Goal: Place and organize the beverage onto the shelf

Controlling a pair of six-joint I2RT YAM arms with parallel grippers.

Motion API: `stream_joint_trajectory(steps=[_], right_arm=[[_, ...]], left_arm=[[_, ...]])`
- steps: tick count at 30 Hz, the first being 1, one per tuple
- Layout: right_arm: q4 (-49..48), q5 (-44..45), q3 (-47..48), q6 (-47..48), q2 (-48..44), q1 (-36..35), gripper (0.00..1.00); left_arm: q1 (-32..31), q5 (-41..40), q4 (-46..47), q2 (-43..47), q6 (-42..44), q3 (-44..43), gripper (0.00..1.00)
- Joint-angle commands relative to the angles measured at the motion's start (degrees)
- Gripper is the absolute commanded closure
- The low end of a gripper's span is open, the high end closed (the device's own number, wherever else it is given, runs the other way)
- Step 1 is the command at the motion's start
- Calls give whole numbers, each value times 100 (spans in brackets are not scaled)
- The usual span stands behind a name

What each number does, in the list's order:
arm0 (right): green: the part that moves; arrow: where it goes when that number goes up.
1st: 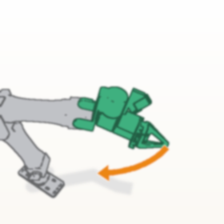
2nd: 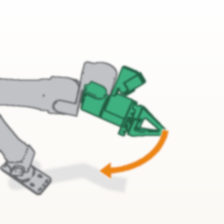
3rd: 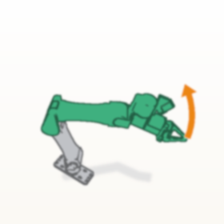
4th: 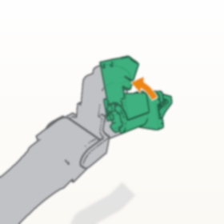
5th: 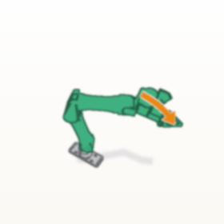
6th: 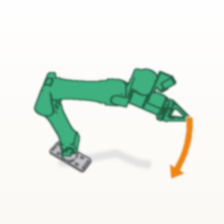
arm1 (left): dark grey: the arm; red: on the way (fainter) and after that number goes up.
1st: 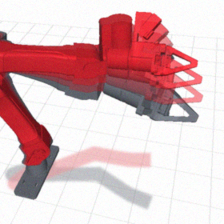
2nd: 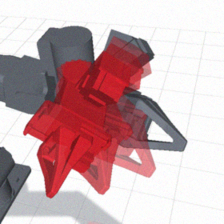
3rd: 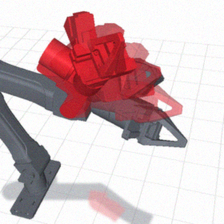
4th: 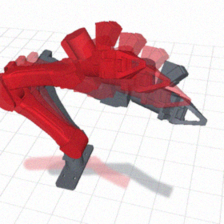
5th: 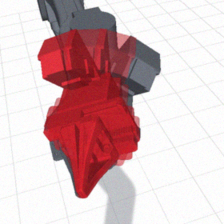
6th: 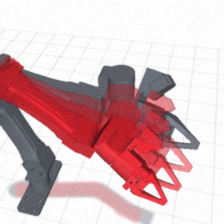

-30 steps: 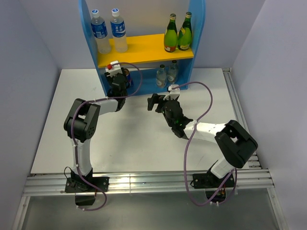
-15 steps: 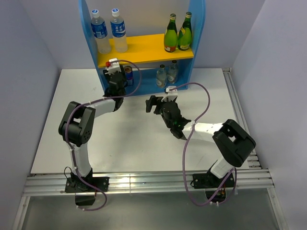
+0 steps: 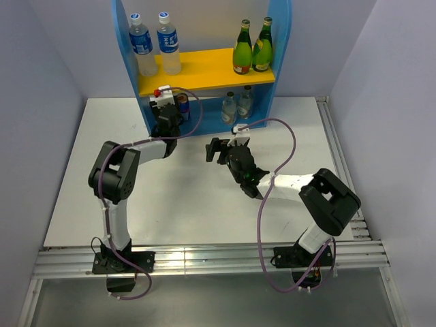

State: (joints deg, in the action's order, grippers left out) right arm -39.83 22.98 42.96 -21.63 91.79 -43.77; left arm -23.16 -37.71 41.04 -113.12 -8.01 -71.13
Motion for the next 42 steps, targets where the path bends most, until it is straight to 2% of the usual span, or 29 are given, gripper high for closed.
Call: stream_joint_trajectory(steps=[1,12,17,22,25,32,38,40,42], right_arm=[[-218,154,116,-43,-29,-53,2],[-226,198,142,-43,58,-44,2],[-244,198,125,-17,6,-44,2],[-253,154,151,-87,67,-44,2],[-253,163,151,-52,15,-88,2],[-244,233,90,-17,-56,-114,2],[-253,295,99,18,6,-114,2],[-253,303,125,27,41,-123,2],[-262,303,142,18,67,-114,2]], left_arm=[[83,132,98,-393,-148,-515,100],[285,142,71,-896,-192,-920,100],[250,-25,519,-335,-245,-114,100],[-91,-359,676,237,36,283,100],[-154,-351,660,256,1,398,100],[-128,-369,923,-412,203,-32,100],[13,-350,634,-966,151,-725,100],[57,-412,415,-1123,81,-884,93],[101,-395,353,-1194,37,-973,68]])
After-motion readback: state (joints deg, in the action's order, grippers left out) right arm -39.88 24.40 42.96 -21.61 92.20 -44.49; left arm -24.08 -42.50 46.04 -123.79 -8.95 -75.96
